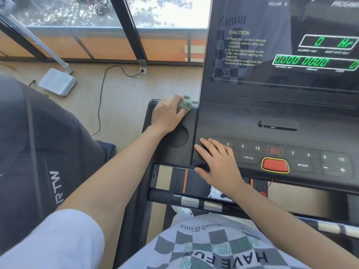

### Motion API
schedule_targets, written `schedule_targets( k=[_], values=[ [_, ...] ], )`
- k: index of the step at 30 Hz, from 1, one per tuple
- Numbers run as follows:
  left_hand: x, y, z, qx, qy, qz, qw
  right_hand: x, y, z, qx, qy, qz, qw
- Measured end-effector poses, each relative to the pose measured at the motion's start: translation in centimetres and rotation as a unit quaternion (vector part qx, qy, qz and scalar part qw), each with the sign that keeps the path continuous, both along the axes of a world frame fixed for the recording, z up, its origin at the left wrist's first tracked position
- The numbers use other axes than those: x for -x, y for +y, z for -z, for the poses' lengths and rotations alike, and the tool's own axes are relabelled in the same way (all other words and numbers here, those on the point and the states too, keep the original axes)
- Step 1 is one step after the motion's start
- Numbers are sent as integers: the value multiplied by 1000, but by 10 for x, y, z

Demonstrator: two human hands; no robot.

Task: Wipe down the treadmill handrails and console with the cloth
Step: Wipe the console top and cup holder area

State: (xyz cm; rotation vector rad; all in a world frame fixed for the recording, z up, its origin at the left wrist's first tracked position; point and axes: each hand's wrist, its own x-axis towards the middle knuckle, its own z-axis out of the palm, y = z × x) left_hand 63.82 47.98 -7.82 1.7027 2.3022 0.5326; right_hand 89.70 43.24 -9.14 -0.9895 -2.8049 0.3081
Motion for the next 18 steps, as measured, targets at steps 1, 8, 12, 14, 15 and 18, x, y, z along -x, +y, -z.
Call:
schedule_targets(
  k=[1, 8, 12, 14, 15, 18],
  values=[
    [8, 2, -2, 19, 6, -12, 1000, 0, -1, 0, -1, 3, 1, 1000],
    [64, 1, -5, 131, -71, -145, 978, 1, -2, 1, 0, 6, 4, 1000],
    [71, 2, 4, 121, -194, -189, 955, 1, -2, 1, 3, 6, 7, 1000],
    [73, 6, 6, 117, -238, -201, 943, 1, -3, 1, 6, 11, 7, 1000],
    [74, 9, 7, 121, -254, -204, 938, 2, -3, 1, 7, 14, 9, 1000],
    [74, 17, 3, 156, -234, -163, 946, 2, -3, 1, 9, 20, 14, 1000]
  ],
)
